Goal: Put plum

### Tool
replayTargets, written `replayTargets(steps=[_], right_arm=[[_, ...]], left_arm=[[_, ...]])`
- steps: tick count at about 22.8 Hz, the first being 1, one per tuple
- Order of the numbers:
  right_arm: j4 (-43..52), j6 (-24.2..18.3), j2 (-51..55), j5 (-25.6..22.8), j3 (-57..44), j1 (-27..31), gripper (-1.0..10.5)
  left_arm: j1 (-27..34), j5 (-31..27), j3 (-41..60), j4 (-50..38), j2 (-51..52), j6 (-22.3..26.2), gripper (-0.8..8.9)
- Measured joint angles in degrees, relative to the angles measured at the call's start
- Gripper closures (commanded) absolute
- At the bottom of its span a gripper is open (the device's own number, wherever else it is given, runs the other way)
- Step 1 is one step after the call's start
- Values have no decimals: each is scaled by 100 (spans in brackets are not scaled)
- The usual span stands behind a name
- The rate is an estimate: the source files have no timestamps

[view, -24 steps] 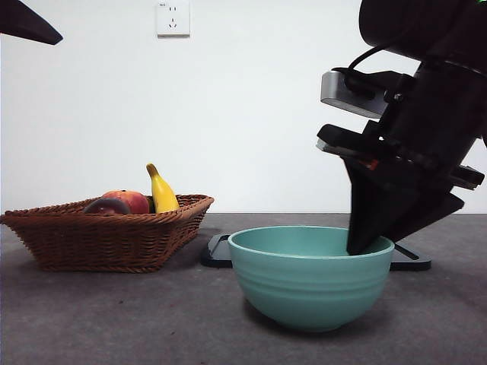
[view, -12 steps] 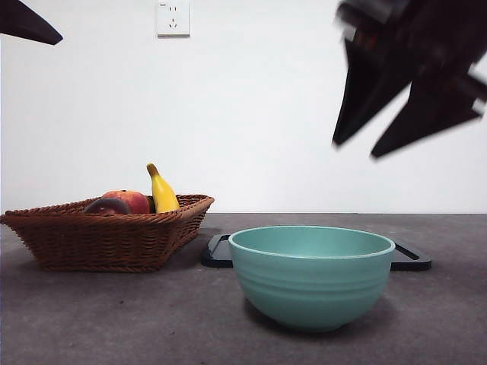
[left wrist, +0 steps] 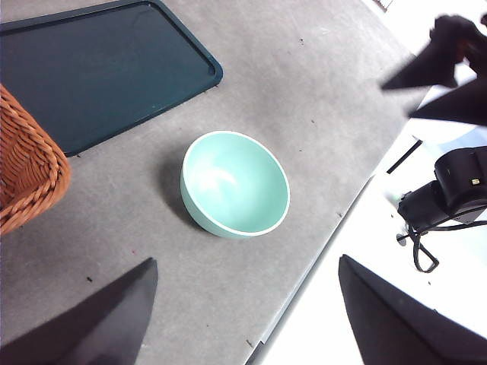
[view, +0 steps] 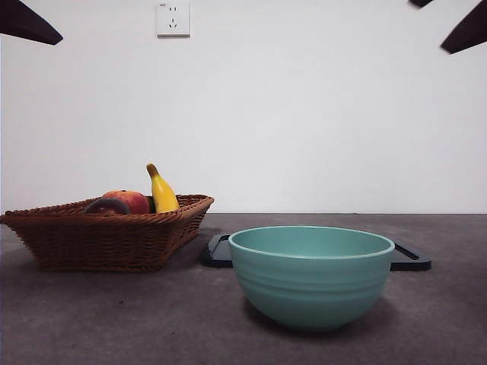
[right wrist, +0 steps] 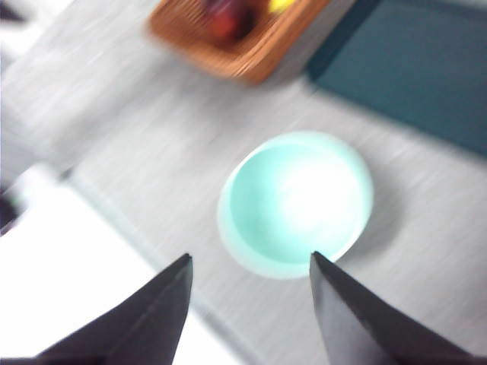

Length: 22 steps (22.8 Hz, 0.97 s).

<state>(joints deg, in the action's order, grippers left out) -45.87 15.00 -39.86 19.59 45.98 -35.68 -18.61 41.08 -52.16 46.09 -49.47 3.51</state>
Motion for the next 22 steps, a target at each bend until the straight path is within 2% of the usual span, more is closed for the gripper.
replayTargets(steps=[1, 5, 22], right_arm=[[-179, 0, 61, 133, 0, 0, 700], [-584, -4, 125, 166, 0, 0, 700], [-579, -15, 125, 166, 0, 0, 700]], left_arm=[[0, 0, 0, 7, 0, 2, 440], [0, 0, 0, 151, 0, 0, 440], [0, 0, 0, 173, 0, 0, 442]])
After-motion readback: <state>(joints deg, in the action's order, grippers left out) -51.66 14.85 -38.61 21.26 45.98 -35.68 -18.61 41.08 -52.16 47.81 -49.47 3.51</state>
